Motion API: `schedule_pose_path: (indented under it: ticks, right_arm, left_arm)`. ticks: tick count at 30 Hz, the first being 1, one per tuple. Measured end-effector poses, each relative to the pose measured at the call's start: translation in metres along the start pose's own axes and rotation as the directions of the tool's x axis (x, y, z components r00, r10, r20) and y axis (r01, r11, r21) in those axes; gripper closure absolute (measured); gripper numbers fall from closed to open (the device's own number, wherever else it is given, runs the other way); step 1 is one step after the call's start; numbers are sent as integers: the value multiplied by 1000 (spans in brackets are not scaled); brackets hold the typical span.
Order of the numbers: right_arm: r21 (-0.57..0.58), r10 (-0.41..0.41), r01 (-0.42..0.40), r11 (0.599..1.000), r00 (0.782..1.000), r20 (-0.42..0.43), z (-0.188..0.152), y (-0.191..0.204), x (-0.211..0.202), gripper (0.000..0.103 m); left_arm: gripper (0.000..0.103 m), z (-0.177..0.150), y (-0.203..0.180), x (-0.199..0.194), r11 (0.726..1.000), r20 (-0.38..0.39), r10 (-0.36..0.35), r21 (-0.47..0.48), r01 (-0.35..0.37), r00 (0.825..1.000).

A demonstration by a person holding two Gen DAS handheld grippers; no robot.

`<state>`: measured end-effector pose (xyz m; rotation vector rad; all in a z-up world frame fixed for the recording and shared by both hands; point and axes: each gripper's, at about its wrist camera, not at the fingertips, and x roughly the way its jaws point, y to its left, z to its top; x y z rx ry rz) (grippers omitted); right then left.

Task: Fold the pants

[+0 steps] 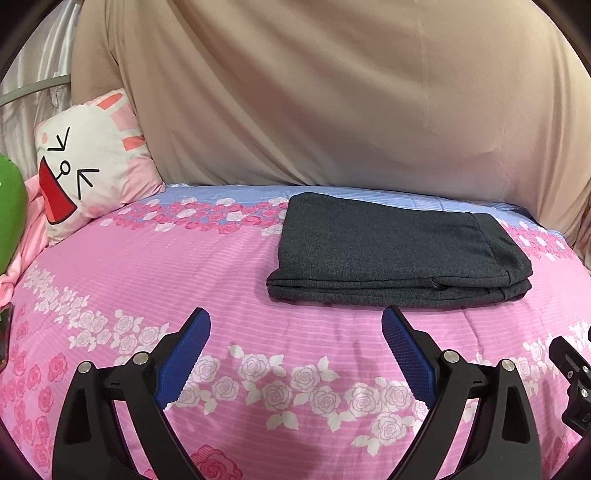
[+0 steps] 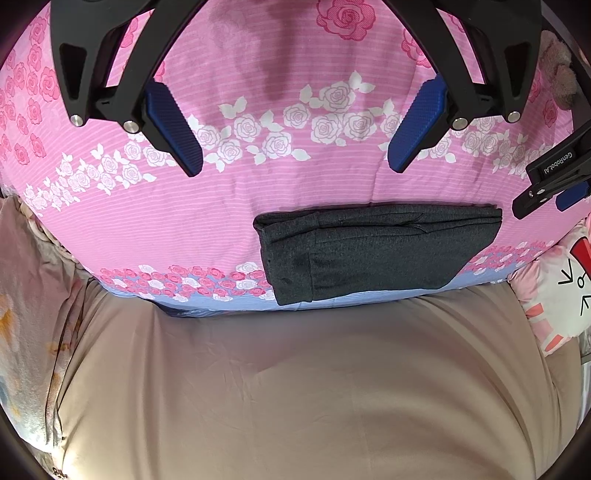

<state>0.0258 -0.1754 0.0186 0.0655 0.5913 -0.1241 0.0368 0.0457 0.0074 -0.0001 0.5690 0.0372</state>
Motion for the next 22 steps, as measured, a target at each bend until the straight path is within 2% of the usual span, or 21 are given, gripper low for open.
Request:
schedule_pose_path:
  ticks: [5,9,22]
  right_arm:
    - [1,-1,1,1000,1000,1,0,0,0,5]
    - [0,0,0,1000,1000,1,0,0,0,5]
    - [1,1,-1,1000,1000,4,2,-3,-1,5]
  left_arm:
    - [11,-1,-7,0,999,-10,-6,43,6,1000]
    - [11,-1,-11,-4,998,10,-14,65,13,1000]
    - [15,-2,-14,-2,998,-8,-15,64,15,1000]
